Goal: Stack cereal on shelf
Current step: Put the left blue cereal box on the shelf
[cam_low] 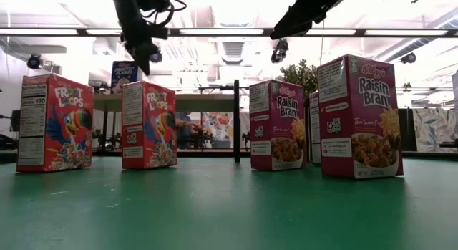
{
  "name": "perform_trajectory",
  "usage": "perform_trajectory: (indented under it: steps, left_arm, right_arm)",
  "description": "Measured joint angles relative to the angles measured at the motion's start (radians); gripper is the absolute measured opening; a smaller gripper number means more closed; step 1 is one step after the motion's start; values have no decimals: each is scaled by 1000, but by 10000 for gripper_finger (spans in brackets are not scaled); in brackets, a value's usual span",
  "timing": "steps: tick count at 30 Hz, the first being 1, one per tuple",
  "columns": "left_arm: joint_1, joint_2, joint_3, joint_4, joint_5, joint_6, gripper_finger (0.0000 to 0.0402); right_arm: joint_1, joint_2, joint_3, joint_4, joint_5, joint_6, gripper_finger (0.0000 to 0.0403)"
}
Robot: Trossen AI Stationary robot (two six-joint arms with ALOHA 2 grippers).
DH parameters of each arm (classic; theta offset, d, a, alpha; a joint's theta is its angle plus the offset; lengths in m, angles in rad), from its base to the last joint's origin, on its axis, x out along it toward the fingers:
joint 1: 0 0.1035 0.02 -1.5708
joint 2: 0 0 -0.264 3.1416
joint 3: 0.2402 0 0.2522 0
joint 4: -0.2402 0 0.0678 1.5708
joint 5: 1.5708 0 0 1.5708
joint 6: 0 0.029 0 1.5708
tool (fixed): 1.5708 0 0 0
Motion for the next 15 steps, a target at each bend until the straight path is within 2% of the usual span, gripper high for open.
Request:
perform_trajectory:
  steps: [5,15]
  left_arm:
    - [0,-10,0,-33,-31,-17,0]
    - [-11,-40,1,-24,0,-33,0]
  right_arm:
    - [0,0,0,0,0,2,196]
    - [0,0,0,0,0,2,196]
